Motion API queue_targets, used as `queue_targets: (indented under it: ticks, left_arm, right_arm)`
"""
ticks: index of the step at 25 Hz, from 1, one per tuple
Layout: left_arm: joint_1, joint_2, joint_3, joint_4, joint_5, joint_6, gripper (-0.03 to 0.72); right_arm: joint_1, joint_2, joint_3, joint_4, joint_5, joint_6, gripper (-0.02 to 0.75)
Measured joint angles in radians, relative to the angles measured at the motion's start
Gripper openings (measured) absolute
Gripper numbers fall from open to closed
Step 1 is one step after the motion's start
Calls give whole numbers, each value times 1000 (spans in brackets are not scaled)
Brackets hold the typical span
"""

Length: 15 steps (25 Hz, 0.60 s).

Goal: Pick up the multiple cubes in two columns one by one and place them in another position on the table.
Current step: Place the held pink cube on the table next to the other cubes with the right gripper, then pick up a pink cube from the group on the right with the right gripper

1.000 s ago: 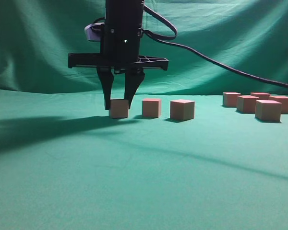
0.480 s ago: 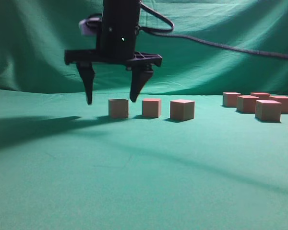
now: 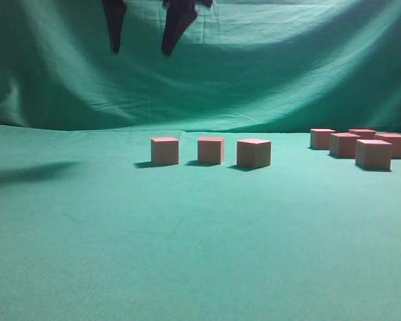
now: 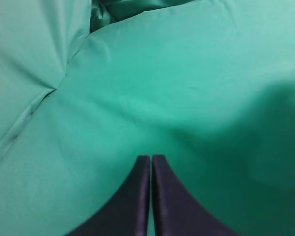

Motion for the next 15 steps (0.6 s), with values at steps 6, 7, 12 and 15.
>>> queue_targets:
  ticks: [6, 7, 12, 15]
  left_arm:
    - [0, 0, 0, 0, 0, 0, 0]
    - [0, 0, 0, 0, 0, 0, 0]
    - [0, 0, 0, 0, 0, 0, 0]
    - [0, 0, 0, 0, 0, 0, 0]
  right_arm:
    - [0, -96, -54, 1, 74, -18, 529]
    - [0, -114, -54, 6, 74, -18, 529]
    - [0, -236, 0, 11, 78, -22, 529]
    - [-7, -368, 142, -17, 72, -25, 529]
